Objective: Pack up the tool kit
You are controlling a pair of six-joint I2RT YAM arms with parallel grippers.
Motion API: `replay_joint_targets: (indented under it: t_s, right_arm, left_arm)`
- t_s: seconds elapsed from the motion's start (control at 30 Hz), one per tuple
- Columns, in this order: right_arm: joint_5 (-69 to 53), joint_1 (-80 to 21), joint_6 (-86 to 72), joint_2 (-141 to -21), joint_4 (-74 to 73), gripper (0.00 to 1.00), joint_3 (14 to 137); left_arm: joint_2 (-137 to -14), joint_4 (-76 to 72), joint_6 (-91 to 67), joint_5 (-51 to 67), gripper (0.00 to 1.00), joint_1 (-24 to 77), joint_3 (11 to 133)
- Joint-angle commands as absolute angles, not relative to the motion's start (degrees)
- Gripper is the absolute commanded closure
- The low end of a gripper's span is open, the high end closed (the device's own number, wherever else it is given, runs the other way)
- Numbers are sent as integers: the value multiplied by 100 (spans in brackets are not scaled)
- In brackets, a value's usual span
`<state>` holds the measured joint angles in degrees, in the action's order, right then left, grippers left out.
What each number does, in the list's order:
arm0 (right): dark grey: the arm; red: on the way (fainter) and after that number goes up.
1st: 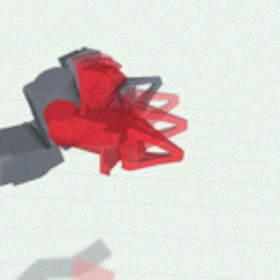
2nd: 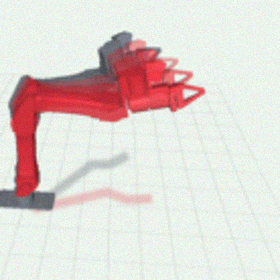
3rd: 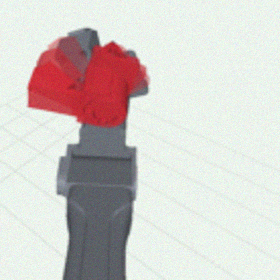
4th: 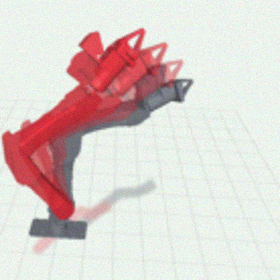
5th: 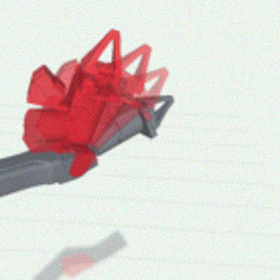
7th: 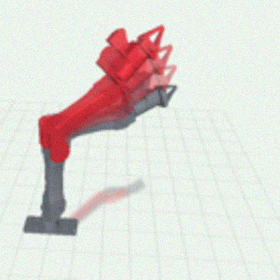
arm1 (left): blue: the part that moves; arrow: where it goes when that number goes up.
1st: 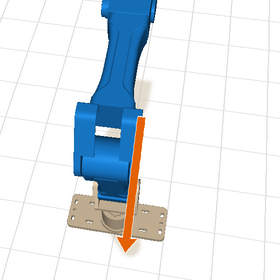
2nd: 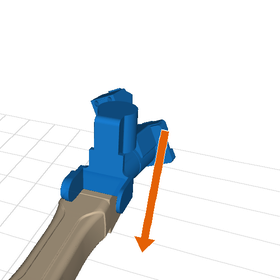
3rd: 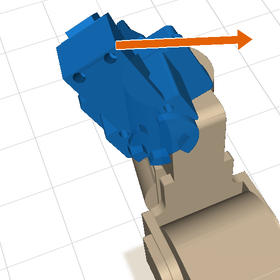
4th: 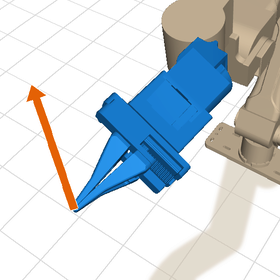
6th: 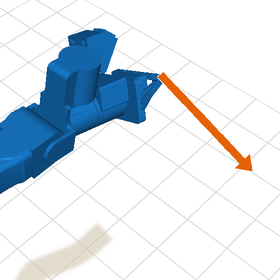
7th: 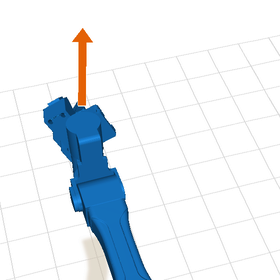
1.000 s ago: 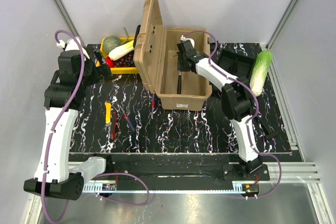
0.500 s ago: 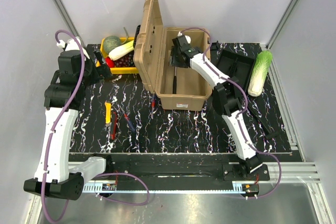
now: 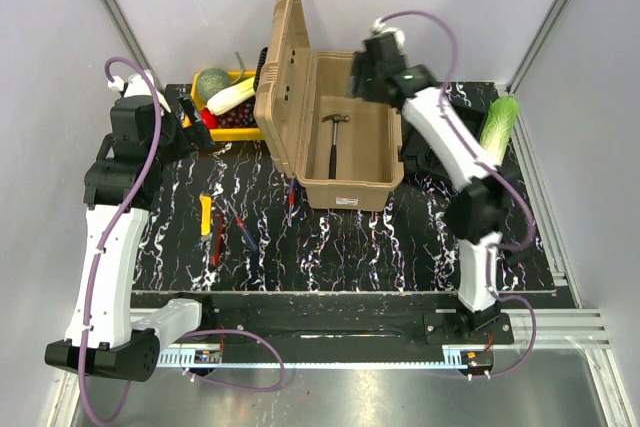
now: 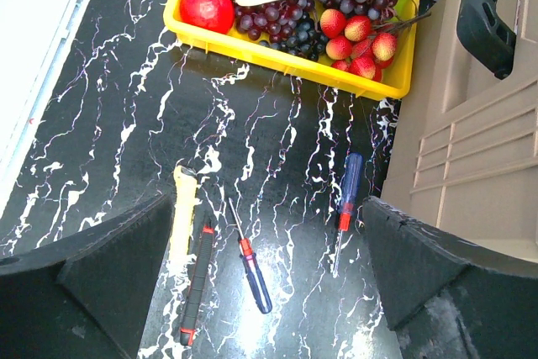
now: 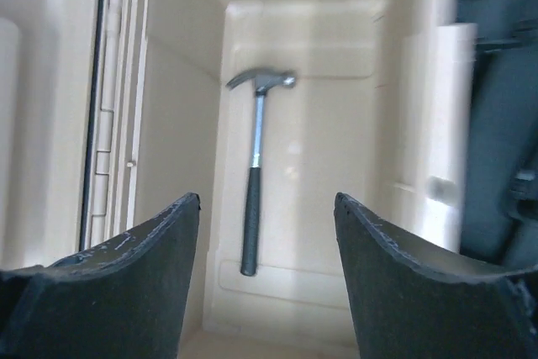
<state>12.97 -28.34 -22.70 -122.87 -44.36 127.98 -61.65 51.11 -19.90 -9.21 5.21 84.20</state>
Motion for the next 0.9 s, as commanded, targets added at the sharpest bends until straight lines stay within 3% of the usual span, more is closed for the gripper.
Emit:
replay_joint_targets:
  t_s: [0.0,0.2,0.3,0.43,0.53,0.67,0.87]
  right_arm:
    - [1837,-2050,-2135,-10339,-4360,29,11781]
    - [2259,-820,-2346,-8440,-3894,15,9215]
    - [1917,-37,-2636,-7842,-3937,6,8063]
    - [1696,1237,-3022,-7515,-3920,4,6990]
    - [1425,1966,-3567,-7628,-3911,15,6444]
    - [968,2688,-3902,-8137,-3710,38,5934]
    - [888,2813,-4139,-8955,-3718,62,5933]
  left_arm:
    - [-6091,4966,-1978,-853,1,545,8464]
    - [-6170,4940,-2004,-809,1,536,8455]
    - [-6231,4922,-2021,-756,1,545,8464]
    - [-6293,4913,-2030,-677,1,554,8481]
    - [-6337,4904,-2030,-633,1,554,8508]
    - [-6337,4904,-2021,-659,1,554,8490]
    - [-6284,4913,-2021,-677,1,562,8490]
